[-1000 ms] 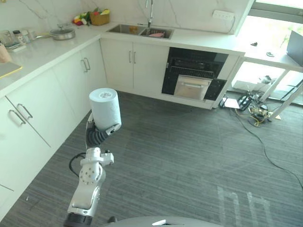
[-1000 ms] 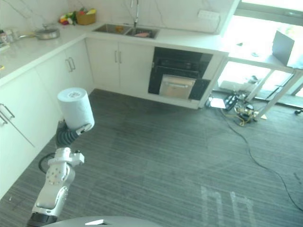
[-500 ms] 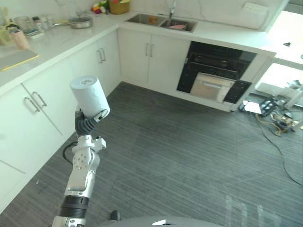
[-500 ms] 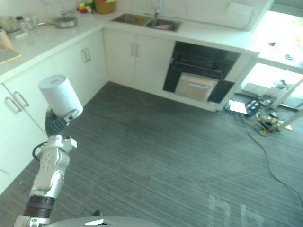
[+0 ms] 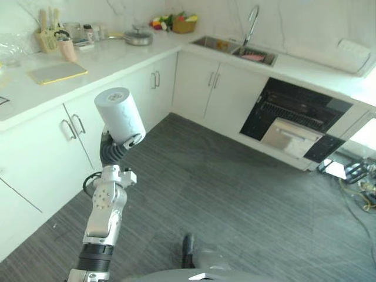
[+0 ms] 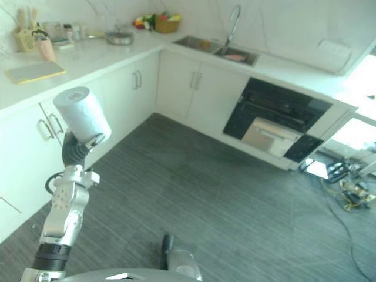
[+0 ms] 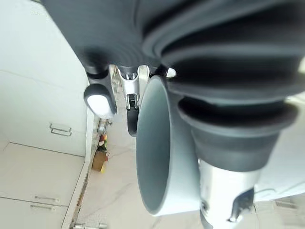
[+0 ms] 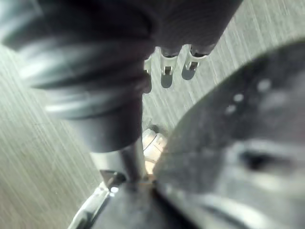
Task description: Walk over to the sink, pick up the cup, carry it to the dishwasher, place the cup inside the dishwasher, then close the dishwasher door
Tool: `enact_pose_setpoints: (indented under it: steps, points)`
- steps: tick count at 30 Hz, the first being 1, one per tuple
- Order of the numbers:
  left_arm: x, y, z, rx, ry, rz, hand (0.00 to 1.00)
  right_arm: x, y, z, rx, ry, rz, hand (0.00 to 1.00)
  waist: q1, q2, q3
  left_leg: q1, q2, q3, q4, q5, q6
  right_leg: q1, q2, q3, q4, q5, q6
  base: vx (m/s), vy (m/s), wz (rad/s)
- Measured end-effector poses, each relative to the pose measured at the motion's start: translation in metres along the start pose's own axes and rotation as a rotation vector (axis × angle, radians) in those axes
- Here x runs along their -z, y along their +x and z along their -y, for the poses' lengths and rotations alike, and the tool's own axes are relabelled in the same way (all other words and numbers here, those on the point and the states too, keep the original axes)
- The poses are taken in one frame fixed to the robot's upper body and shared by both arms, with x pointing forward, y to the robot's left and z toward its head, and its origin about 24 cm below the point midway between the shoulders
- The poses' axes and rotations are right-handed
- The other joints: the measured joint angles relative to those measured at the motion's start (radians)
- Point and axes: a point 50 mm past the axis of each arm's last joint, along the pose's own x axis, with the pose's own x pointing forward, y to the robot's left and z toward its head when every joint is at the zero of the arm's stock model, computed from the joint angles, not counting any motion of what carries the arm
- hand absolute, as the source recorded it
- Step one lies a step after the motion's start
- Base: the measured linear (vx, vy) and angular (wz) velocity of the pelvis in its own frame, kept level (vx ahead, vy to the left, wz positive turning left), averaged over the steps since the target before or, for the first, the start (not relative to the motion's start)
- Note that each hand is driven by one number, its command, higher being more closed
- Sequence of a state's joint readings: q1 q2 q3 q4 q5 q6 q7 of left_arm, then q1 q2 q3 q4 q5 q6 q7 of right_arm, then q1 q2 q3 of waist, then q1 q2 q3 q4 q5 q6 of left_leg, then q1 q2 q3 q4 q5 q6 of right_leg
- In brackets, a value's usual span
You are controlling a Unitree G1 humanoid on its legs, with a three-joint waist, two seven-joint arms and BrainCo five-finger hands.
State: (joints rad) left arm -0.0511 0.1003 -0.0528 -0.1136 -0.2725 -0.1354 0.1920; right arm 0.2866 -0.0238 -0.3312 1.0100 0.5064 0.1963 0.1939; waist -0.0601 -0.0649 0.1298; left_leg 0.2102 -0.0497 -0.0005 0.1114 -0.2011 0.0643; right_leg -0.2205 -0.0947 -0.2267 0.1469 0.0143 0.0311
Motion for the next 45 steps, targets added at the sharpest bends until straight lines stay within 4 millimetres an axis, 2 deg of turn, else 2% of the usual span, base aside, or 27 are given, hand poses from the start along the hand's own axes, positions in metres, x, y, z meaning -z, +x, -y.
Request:
enact_pose_setpoints:
  steps: [2, 4, 5, 7, 8, 11, 12, 15, 17, 18, 19, 21, 22, 25, 26, 27, 28, 29, 30, 32, 34, 36, 39, 40, 42, 43, 45]
  points:
    - [-0.006, -0.002, 0.012, 0.068, -0.019, 0.023, 1.00, -0.001, -0.002, 0.001, 0.002, -0.008, 0.012, 0.00, 0.000, 0.003, -0.005, 0.026, 0.006, -0.001, 0.044, -0.072, -0.011, 0.013, -0.006, 0.000, 0.055, 0.013, -0.032, 0.56, -0.176, 0.13]
    - [-0.009, -0.008, 0.024, 0.149, -0.035, 0.028, 1.00, -0.005, -0.004, 0.003, 0.014, -0.005, 0.037, 0.00, -0.008, 0.035, -0.035, 0.039, 0.050, -0.016, 0.061, -0.139, -0.017, 0.016, 0.020, -0.027, 0.098, 0.037, -0.055, 0.69, -0.218, 0.39]
    - [-0.007, -0.012, 0.029, 0.193, -0.042, 0.019, 1.00, -0.007, -0.006, 0.003, 0.011, 0.024, 0.061, 0.00, -0.032, 0.057, -0.049, 0.018, 0.088, -0.005, 0.206, -0.167, -0.046, 0.035, 0.039, -0.073, 0.128, -0.007, -0.072, 0.58, -0.170, 0.64]
    - [-0.002, -0.018, 0.039, 0.224, -0.078, -0.006, 1.00, -0.022, -0.008, -0.002, 0.003, -0.007, 0.108, 0.00, -0.044, 0.070, -0.035, -0.109, 0.140, 0.034, 0.575, -0.097, -0.119, 0.082, 0.055, -0.087, 0.188, -0.102, -0.078, 0.58, -0.198, 0.27]
    - [-0.001, -0.022, 0.040, 0.218, -0.099, -0.008, 1.00, -0.029, -0.010, -0.008, -0.022, -0.026, 0.152, 0.00, -0.033, 0.091, -0.024, -0.189, 0.181, 0.046, 0.802, 0.058, -0.101, 0.143, 0.087, -0.069, 0.187, -0.148, -0.082, 0.47, -0.148, -0.43]
    - [-0.005, -0.028, 0.038, 0.201, -0.121, 0.009, 1.00, -0.033, -0.014, 0.001, 0.024, -0.098, 0.159, 0.00, 0.002, 0.115, -0.021, -0.347, 0.276, 0.101, 1.098, 0.057, -0.059, 0.265, 0.142, -0.001, 0.186, -0.238, -0.104, 0.58, -0.094, -0.75]
    - [-0.005, -0.029, 0.033, 0.184, -0.115, 0.017, 1.00, -0.033, -0.014, 0.004, 0.047, -0.112, 0.151, 0.00, 0.005, 0.110, -0.020, -0.407, 0.284, 0.114, 1.062, 0.016, -0.041, 0.319, 0.141, 0.025, 0.169, -0.266, -0.105, 0.60, -0.075, -0.77]
    - [-0.004, -0.031, 0.030, 0.210, -0.139, 0.020, 1.00, -0.026, -0.014, 0.010, 0.075, -0.124, 0.146, 0.00, 0.037, 0.088, -0.017, -0.476, 0.261, 0.186, 0.671, -0.030, -0.059, 0.437, 0.109, 0.091, 0.085, -0.280, -0.083, 0.70, 0.016, -0.72]
    - [-0.002, -0.037, 0.029, 0.218, -0.153, 0.016, 1.00, -0.026, -0.014, 0.012, 0.085, -0.156, 0.157, 0.00, 0.032, 0.083, -0.017, -0.475, 0.171, 0.165, 0.254, 0.068, -0.083, 0.492, 0.079, 0.131, 0.033, -0.288, -0.070, 0.69, 0.152, -0.46]
    - [-0.001, -0.039, 0.029, 0.213, -0.156, 0.013, 1.00, -0.029, -0.016, 0.019, 0.101, -0.172, 0.183, 0.00, 0.033, 0.116, -0.024, -0.501, 0.137, 0.097, 0.071, 0.136, -0.122, 0.500, 0.092, 0.186, 0.012, -0.289, -0.068, 0.58, 0.276, -0.61]
    - [0.000, -0.041, 0.024, 0.199, -0.141, 0.009, 1.00, -0.032, -0.020, 0.026, 0.106, -0.206, 0.203, 0.00, 0.045, 0.140, -0.028, -0.522, 0.138, 0.067, 0.056, 0.227, -0.136, 0.532, 0.109, 0.255, 0.000, -0.305, -0.043, 0.59, 0.309, -0.84]
    - [0.008, -0.045, 0.007, 0.156, -0.079, -0.032, 1.00, -0.025, -0.019, 0.021, 0.106, -0.249, 0.203, 0.00, 0.051, 0.093, -0.041, -0.490, 0.121, 0.078, 0.109, 0.343, -0.099, 0.558, 0.070, 0.332, 0.035, -0.318, -0.028, 0.61, 0.311, -0.92]
    - [0.010, -0.044, 0.001, 0.151, -0.051, -0.045, 1.00, -0.024, -0.021, 0.014, 0.101, -0.267, 0.238, 0.00, 0.032, 0.065, -0.048, -0.486, 0.099, 0.103, 0.154, 0.291, -0.075, 0.547, 0.034, 0.340, 0.100, -0.304, -0.009, 0.61, 0.281, -0.47]
    - [0.011, -0.044, -0.001, 0.164, -0.040, -0.053, 1.00, -0.026, -0.029, 0.010, 0.115, -0.294, 0.309, 0.00, 0.029, 0.055, -0.044, -0.433, 0.061, 0.137, 0.210, 0.208, -0.036, 0.498, -0.011, 0.338, 0.300, -0.235, 0.093, 0.58, 0.265, -0.13]
    - [0.013, -0.044, -0.002, 0.164, -0.033, -0.061, 1.00, -0.029, -0.032, 0.005, 0.124, -0.313, 0.346, 0.00, 0.018, 0.052, -0.044, -0.351, 0.026, 0.145, 0.179, 0.171, -0.019, 0.414, -0.049, 0.307, 0.528, -0.100, 0.188, 0.39, 0.203, -0.02]
    - [0.012, -0.044, -0.003, 0.169, -0.016, -0.059, 1.00, -0.031, -0.035, -0.001, 0.126, -0.327, 0.386, 0.00, 0.003, 0.051, -0.043, -0.278, 0.005, 0.147, 0.135, 0.156, -0.005, 0.331, -0.099, 0.260, 0.717, 0.041, 0.181, 0.47, 0.243, -0.06]
    - [0.012, -0.044, -0.004, 0.167, -0.011, -0.058, 1.00, -0.033, -0.038, -0.003, 0.130, -0.343, 0.407, 0.00, -0.001, 0.052, -0.042, -0.248, 0.001, 0.157, 0.121, 0.146, 0.003, 0.284, -0.131, 0.227, 0.828, 0.025, 0.144, 0.45, 0.242, -0.27]
    - [0.012, -0.044, -0.008, 0.145, 0.005, -0.062, 1.00, -0.040, -0.043, -0.008, 0.129, -0.388, 0.453, 0.00, -0.009, 0.055, -0.036, -0.183, -0.001, 0.177, 0.102, 0.126, 0.026, 0.189, -0.179, 0.163, 0.996, -0.058, 0.053, 0.32, 0.174, -0.45]
    - [0.011, -0.043, -0.013, 0.124, 0.024, -0.062, 1.00, -0.043, -0.047, -0.011, 0.136, -0.438, 0.488, 0.00, -0.016, 0.060, -0.031, -0.136, 0.007, 0.191, 0.078, 0.118, 0.031, 0.143, -0.189, 0.124, 1.039, -0.117, 0.031, 0.32, 0.168, -0.57]
    - [0.006, -0.041, -0.016, 0.107, 0.036, -0.045, 1.00, -0.048, -0.051, -0.020, 0.149, -0.529, 0.537, 0.00, -0.038, 0.063, -0.032, -0.069, 0.029, 0.212, 0.043, 0.074, 0.026, 0.036, -0.161, 0.053, 0.931, -0.220, 0.061, 0.24, 0.041, -0.44]
    - [0.001, -0.041, -0.015, 0.115, 0.036, -0.028, 1.00, -0.050, -0.053, -0.024, 0.149, -0.548, 0.556, 0.00, -0.038, 0.063, -0.031, -0.069, 0.038, 0.224, 0.045, 0.046, 0.025, -0.024, -0.126, 0.033, 0.743, -0.251, 0.063, 0.16, -0.031, -0.32]
    - [-0.003, -0.044, -0.015, 0.113, 0.030, -0.021, 1.00, -0.054, -0.056, -0.025, 0.143, -0.569, 0.574, 0.00, -0.041, 0.074, -0.024, -0.048, 0.044, 0.241, 0.037, 0.021, 0.016, -0.044, -0.107, -0.053, 0.366, -0.205, 0.037, 0.28, -0.052, -0.25]
    - [-0.006, -0.060, -0.026, 0.048, 0.026, -0.037, 1.00, -0.057, -0.057, -0.024, 0.135, -0.640, 0.572, 0.00, -0.022, 0.078, -0.023, 0.014, 0.067, 0.304, 0.055, -0.031, -0.044, -0.015, -0.073, -0.127, 0.019, -0.086, 0.005, 0.38, -0.102, -0.55]
    - [-0.006, -0.066, -0.029, 0.038, 0.037, -0.053, 1.00, -0.054, -0.061, -0.022, 0.129, -0.662, 0.571, 0.00, -0.018, 0.067, -0.028, 0.049, 0.065, 0.308, 0.073, -0.074, -0.073, -0.003, -0.079, -0.145, -0.014, -0.085, -0.005, 0.32, -0.123, -0.35]
    - [0.003, -0.080, -0.030, -0.002, 0.015, -0.107, 1.00, -0.059, -0.071, -0.013, 0.143, -0.713, 0.583, 0.00, -0.009, 0.114, -0.056, 0.088, 0.116, 0.312, 0.083, -0.131, -0.082, 0.013, -0.037, -0.162, 0.022, -0.015, -0.037, 0.47, -0.168, -0.13]
    - [0.005, -0.083, -0.027, -0.008, -0.003, -0.114, 1.00, -0.061, -0.076, -0.009, 0.148, -0.736, 0.592, 0.00, -0.007, 0.143, -0.077, 0.102, 0.145, 0.306, 0.075, -0.148, -0.060, 0.008, -0.016, -0.165, 0.058, -0.011, -0.036, 0.49, -0.166, 0.11]
    - [0.003, -0.080, -0.026, 0.000, -0.009, -0.099, 1.00, -0.063, -0.080, -0.008, 0.149, -0.759, 0.600, 0.00, -0.007, 0.158, -0.089, 0.106, 0.173, 0.272, 0.093, -0.155, -0.042, -0.011, 0.012, -0.151, 0.126, -0.012, -0.038, 0.50, -0.259, 0.31]
